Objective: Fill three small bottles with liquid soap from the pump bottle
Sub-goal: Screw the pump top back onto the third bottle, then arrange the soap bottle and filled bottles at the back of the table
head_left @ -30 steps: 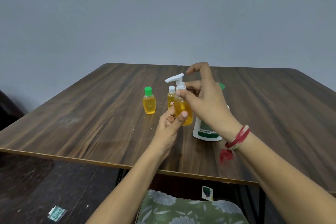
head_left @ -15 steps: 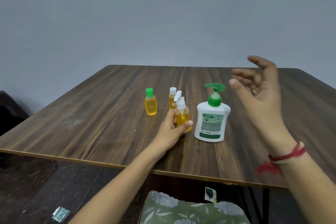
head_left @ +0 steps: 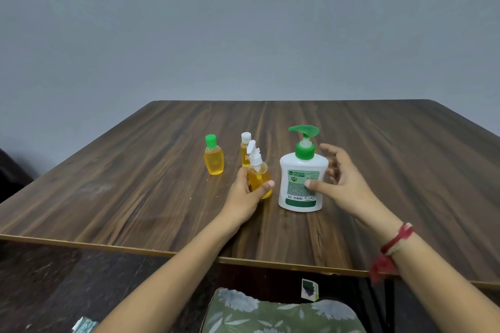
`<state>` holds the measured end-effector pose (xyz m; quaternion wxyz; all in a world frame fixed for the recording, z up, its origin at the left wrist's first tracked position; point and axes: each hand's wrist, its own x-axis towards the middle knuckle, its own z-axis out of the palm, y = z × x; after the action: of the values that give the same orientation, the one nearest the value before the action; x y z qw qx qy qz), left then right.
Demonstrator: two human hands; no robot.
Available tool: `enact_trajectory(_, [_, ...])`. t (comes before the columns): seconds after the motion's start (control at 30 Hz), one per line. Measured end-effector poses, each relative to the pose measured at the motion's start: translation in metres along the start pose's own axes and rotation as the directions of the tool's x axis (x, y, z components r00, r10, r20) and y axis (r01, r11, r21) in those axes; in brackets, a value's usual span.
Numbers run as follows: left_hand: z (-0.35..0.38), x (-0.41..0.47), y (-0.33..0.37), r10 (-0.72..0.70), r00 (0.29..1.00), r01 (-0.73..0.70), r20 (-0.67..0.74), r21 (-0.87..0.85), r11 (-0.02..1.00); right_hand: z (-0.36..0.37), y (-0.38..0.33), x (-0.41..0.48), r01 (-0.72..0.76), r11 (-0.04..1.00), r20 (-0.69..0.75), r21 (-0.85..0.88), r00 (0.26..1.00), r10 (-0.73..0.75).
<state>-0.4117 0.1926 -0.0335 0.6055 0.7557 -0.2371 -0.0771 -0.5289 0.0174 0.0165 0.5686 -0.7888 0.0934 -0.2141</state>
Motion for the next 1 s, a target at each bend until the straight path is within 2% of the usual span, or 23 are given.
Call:
enact_trajectory(0.17, [-0.009,0.001,-0.005,0.000,1.000,-0.001,0.021,0.075,0.997,0.008,0.003,0.005,-0.028,1.000,0.053,-0.006,0.998,0.029])
enact_trajectory(0.4, [-0.009,0.003,-0.011,0.015,1.000,-0.015,0.002,0.224,0.975,0.009,0.005,0.006,-0.080,0.990,0.068,0.114,0.995,0.073])
enact_trajectory(0.87, [-0.017,0.001,-0.011,-0.010,1.000,0.008,0.010,0.181,0.983,-0.010,0.010,0.026,-0.116,0.988,-0.014,0.106,0.993,0.118])
enact_trajectory(1.0, [-0.022,-0.002,-0.014,0.024,0.999,-0.028,0.026,0.174,0.984,-0.011,0.009,0.031,-0.117,0.987,-0.012,0.114,0.993,0.119])
